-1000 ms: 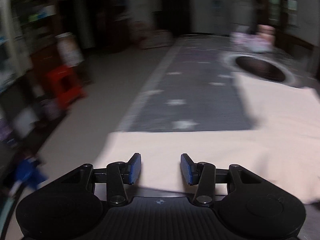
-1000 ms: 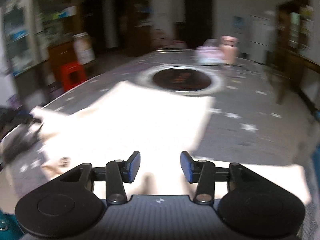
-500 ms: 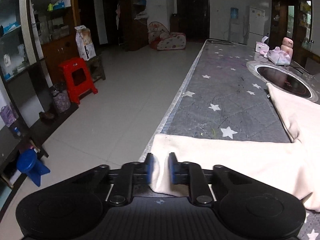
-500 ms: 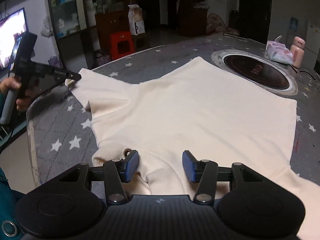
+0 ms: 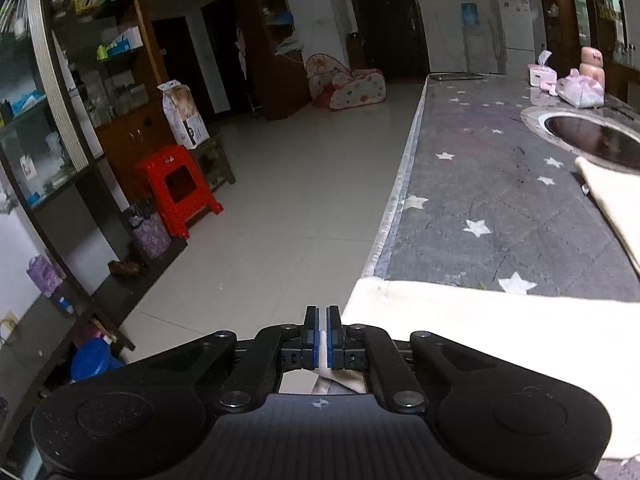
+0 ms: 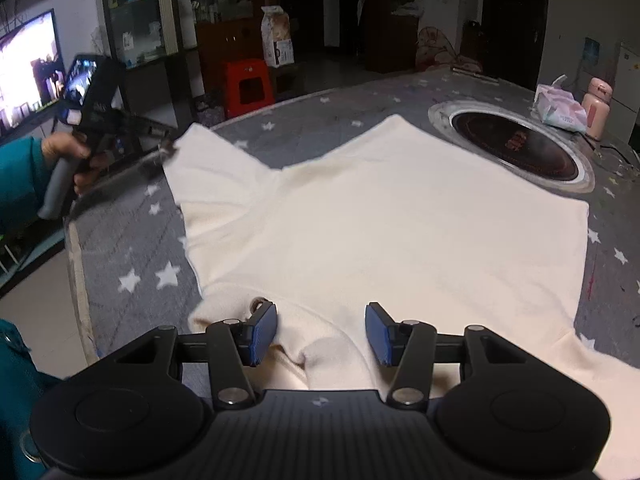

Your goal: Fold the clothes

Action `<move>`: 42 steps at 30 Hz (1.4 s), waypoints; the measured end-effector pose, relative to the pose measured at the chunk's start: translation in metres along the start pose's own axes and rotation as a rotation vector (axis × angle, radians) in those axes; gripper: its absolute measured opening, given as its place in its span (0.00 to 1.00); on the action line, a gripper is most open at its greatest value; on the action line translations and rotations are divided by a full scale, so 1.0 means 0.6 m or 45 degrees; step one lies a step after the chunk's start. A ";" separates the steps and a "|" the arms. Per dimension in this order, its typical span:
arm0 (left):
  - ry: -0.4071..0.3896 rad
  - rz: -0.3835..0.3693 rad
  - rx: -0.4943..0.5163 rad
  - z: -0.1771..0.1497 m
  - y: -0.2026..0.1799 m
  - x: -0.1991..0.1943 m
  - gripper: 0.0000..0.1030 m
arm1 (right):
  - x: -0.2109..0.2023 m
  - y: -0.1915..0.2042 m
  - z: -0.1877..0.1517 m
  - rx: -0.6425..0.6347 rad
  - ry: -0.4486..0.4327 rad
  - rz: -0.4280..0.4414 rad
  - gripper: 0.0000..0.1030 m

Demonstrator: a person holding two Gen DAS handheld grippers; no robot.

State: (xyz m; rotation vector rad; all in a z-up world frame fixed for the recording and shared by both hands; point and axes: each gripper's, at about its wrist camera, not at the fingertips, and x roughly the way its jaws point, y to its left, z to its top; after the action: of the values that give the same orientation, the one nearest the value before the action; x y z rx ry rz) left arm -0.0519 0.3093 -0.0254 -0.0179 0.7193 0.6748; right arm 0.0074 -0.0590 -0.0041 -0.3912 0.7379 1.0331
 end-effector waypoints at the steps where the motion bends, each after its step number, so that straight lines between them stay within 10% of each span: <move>1: 0.005 0.009 -0.007 0.002 0.001 0.002 0.04 | 0.004 0.002 -0.001 -0.004 0.011 0.007 0.49; 8: -0.034 -0.083 -0.064 0.028 -0.014 -0.052 0.07 | -0.018 -0.007 -0.007 0.039 -0.027 -0.012 0.49; 19: -0.121 -0.724 0.269 0.000 -0.227 -0.186 0.28 | -0.073 -0.034 -0.057 0.199 -0.067 -0.082 0.48; 24: -0.111 -0.894 0.431 -0.031 -0.307 -0.214 0.28 | -0.130 -0.096 -0.085 0.389 -0.157 -0.279 0.47; 34: -0.093 -0.935 0.524 -0.049 -0.343 -0.230 0.34 | -0.202 -0.283 -0.181 0.806 -0.206 -0.751 0.43; 42: -0.110 -0.936 0.555 -0.041 -0.364 -0.238 0.39 | -0.214 -0.371 -0.239 1.095 -0.273 -0.810 0.41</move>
State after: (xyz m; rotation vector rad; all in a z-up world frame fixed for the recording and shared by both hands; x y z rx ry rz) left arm -0.0196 0.0499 -0.0018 0.1410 0.7003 -0.1885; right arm 0.1113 -0.3337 -0.0221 0.2298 0.7247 0.1029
